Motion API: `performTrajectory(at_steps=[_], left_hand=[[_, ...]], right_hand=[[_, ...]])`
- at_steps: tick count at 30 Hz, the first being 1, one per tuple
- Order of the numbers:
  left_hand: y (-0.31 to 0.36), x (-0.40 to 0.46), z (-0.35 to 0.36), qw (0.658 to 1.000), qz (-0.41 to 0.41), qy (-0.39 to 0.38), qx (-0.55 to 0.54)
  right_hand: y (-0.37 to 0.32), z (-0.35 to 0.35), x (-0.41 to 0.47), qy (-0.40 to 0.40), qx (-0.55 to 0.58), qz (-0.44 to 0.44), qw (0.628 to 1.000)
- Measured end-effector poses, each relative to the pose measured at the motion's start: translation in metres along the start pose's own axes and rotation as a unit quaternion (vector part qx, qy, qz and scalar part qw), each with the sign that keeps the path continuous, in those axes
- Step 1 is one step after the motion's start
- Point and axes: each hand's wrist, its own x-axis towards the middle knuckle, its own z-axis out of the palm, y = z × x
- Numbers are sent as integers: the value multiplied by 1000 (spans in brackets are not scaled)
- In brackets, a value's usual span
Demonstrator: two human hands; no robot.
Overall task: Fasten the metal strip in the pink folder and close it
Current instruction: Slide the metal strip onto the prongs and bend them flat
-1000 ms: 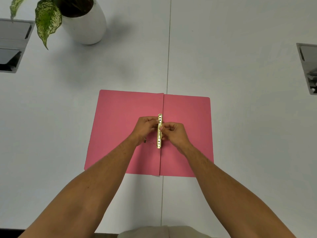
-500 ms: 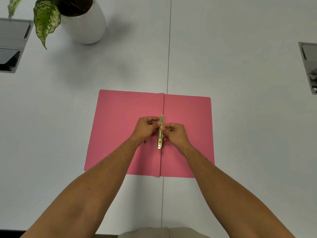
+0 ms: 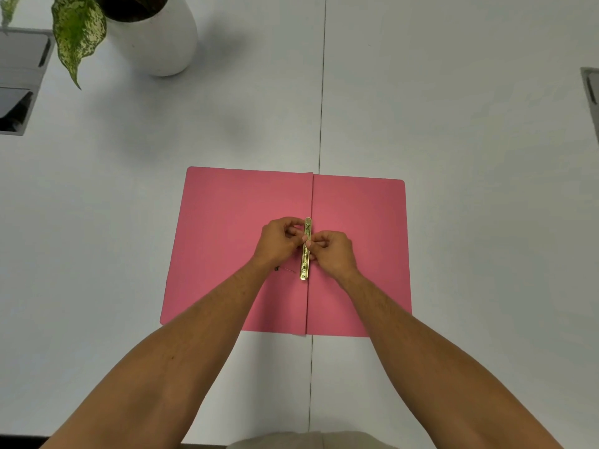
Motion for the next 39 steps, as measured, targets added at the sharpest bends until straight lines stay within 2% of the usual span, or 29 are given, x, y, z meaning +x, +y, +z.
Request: performTrajectory(at_steps=[8,20,30,39], left_hand=[[1,3,6,1000,0,25,13],[-2,2,8,995,18,53,88],[-1,8,6,994,-24,51,94],[-2,8,6,994,-21,40,97]], right_hand=[[0,2,3,38,-78,-27,996],[-3,1,4,27,-103,-33,994],[-13,0,14,36,-99,-80,991],[-28,-1,31,33,-199,-129,971]])
